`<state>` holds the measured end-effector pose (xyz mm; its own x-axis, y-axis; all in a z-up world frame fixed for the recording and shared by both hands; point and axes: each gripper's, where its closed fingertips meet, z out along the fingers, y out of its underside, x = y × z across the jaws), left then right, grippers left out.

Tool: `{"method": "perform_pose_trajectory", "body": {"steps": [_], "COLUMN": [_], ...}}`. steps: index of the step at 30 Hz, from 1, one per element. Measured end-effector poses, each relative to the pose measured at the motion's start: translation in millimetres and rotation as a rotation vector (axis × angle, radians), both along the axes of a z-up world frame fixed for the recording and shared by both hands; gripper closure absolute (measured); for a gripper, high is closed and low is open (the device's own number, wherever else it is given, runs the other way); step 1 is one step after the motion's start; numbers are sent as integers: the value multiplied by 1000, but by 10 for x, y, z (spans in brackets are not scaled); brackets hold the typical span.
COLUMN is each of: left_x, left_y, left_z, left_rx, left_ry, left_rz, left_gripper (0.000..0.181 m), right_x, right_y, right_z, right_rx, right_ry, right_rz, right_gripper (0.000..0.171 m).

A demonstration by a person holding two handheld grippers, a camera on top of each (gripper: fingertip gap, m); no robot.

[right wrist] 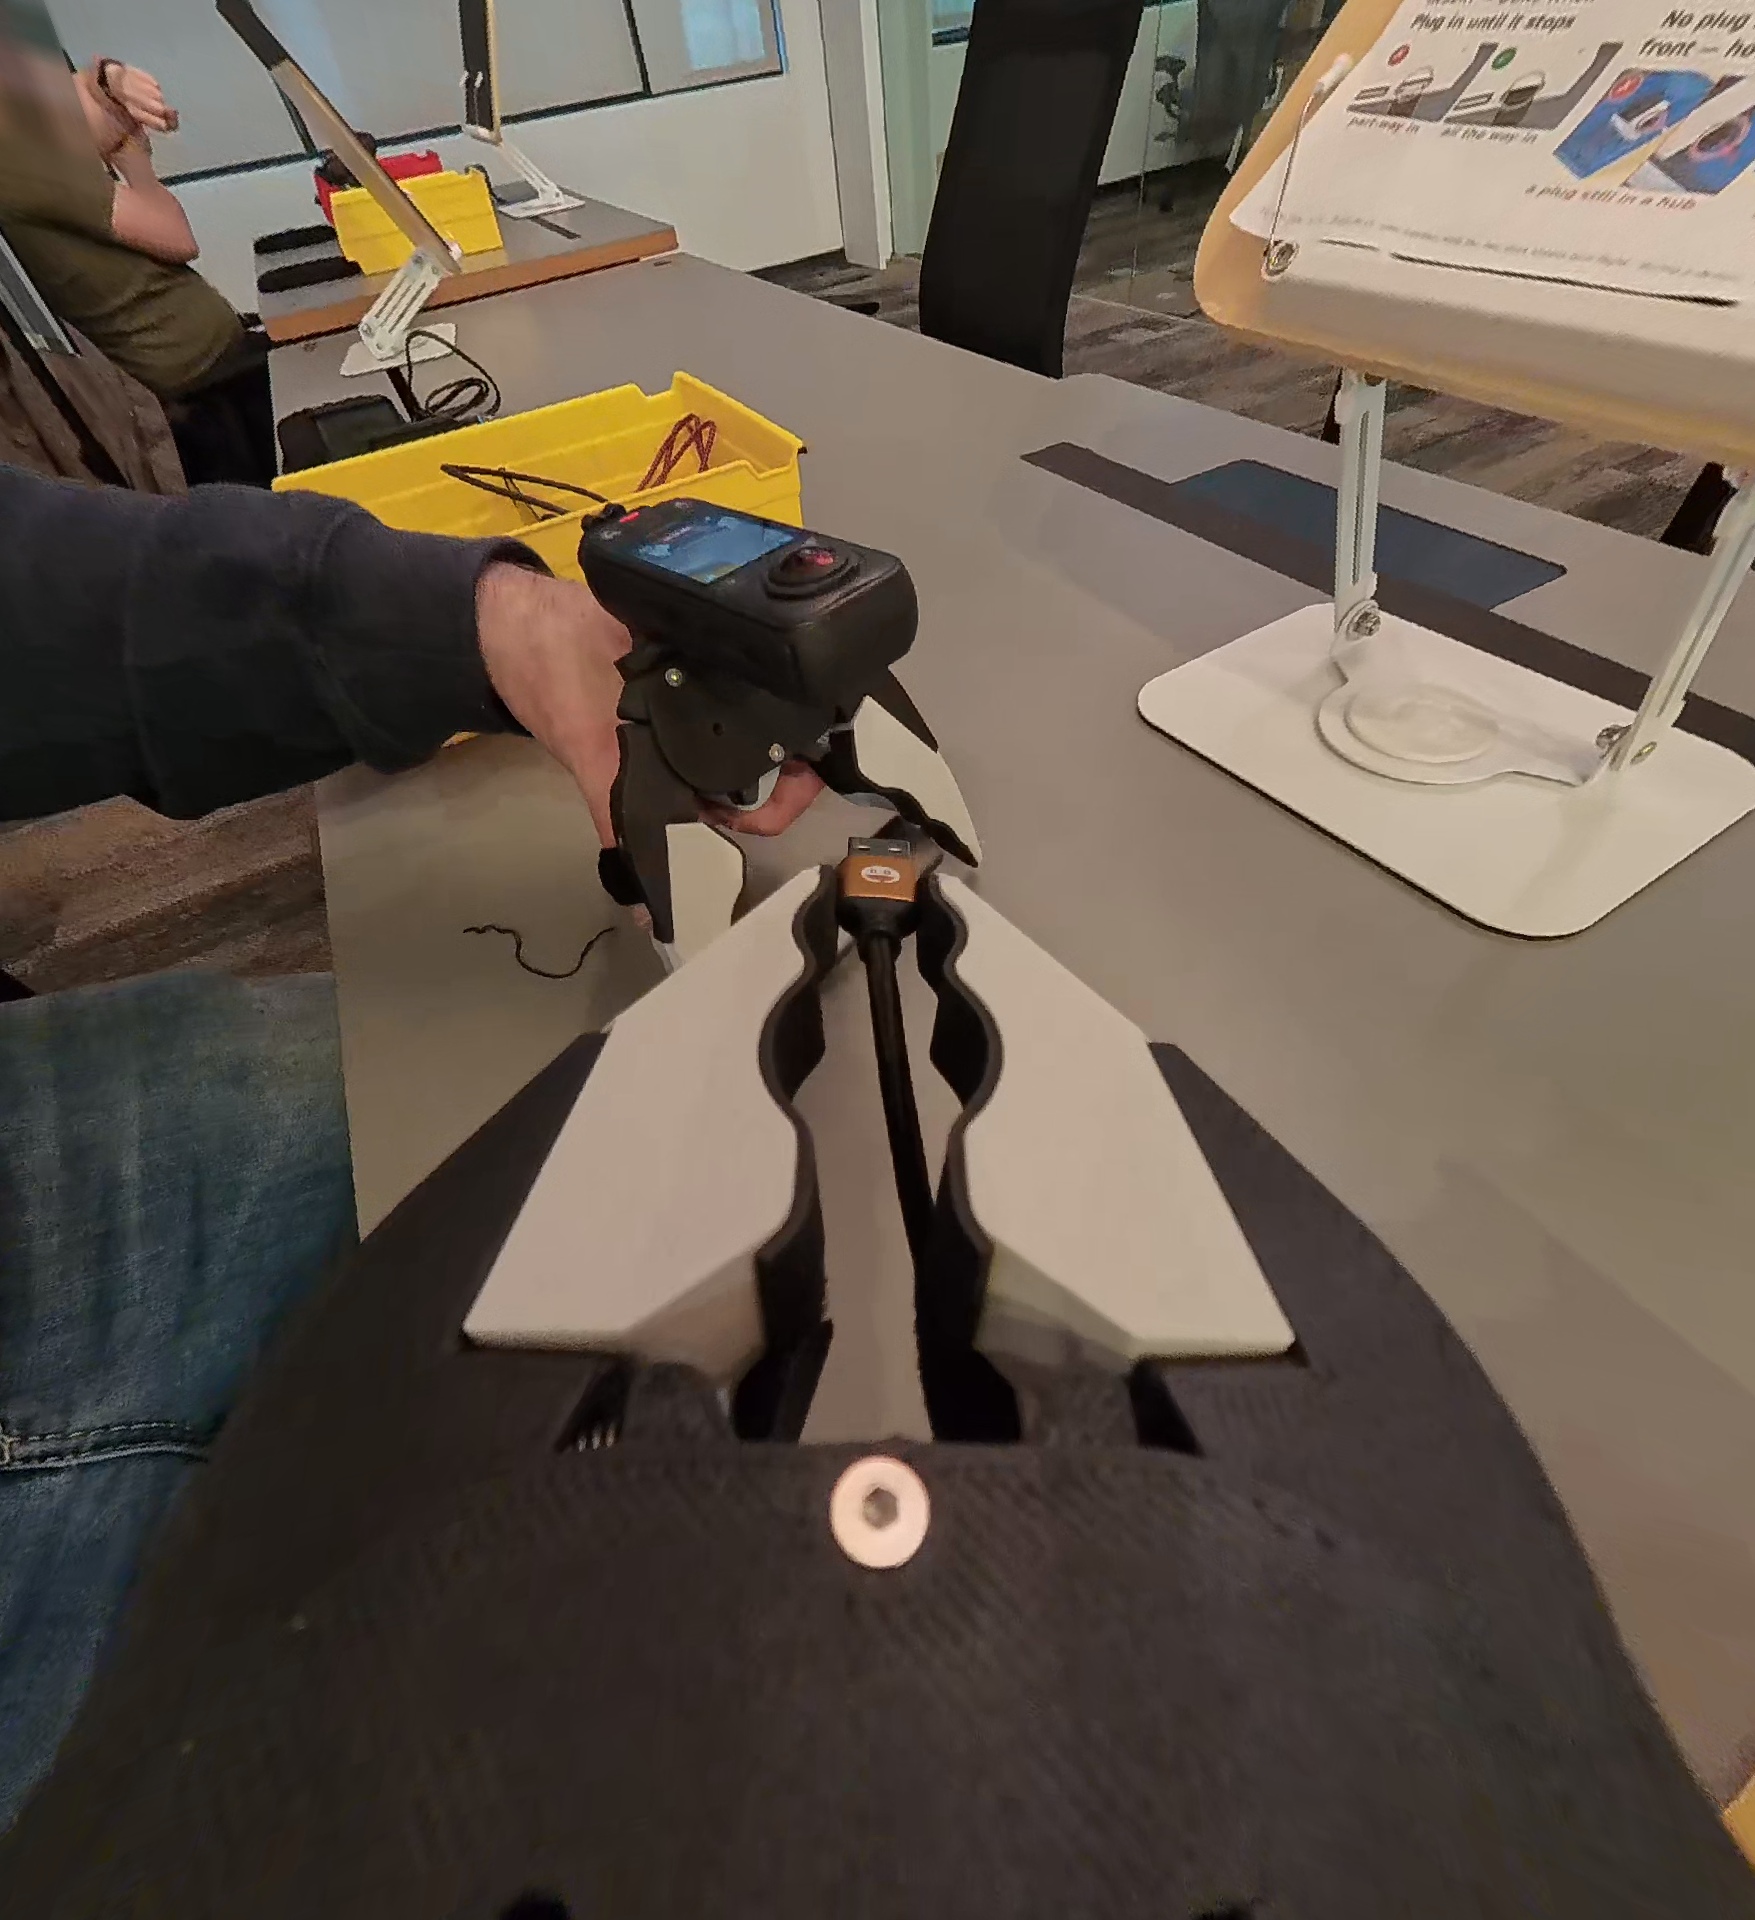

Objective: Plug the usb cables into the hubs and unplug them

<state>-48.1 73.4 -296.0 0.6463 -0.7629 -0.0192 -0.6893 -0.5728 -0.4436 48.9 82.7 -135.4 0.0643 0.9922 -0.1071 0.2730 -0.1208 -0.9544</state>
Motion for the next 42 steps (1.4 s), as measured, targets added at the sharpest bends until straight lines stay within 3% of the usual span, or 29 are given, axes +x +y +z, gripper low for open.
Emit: {"method": "perform_pose_trajectory", "body": {"steps": [1, 6, 9, 14, 17, 20, 27, 31, 37, 40, 42], "left_x": [11, -5, -24, 175, 449, 636, 732, 715, 654, 597, 596], "left_y": [-3, -14, -10, -123, -164, -185, -100, -53, 15, 47, 49], "left_z": [8, 78, 294, 780, 1131, 1306, 1337, 1293, 1333, 1319, 1295], "left_rx": [0, 5, 57, 218, 403, 554, 880, 935, 961, 955, 924], "left_ry": [-5, -12, -60, -178, -257, -228, 51, 132, 167, 181, 147], "left_rz": [-6, -16, 6, -16, -72, -141, -266, -278, -255, -242, -231], "left_gripper": [45, 37, 40, 75, 98, 109, 145, 171, 173, 174, 174], "right_x": [-5, -33, -43, -130, -219, -285, -333, -362, -414, -418, -423], "right_y": [0, -10, -29, -105, -157, -228, -334, -349, -285, -370, -366], "right_z": [-15, -85, -134, -251, -318, -362, -214, -219, -178, -114, -143], "right_rx": [-2, -13, -16, -6, -11, -36, -289, -352, -406, -463, -445], "right_ry": [-1, -6, -17, -54, -80, -100, 20, 35, 63, 86, 69], "right_rz": [1, 11, 17, 60, 95, 146, 269, 285, 264, 325, 322], "right_gripper": [158, 158, 158, 158, 158, 158, 158, 159, 157, 126, 129]}}
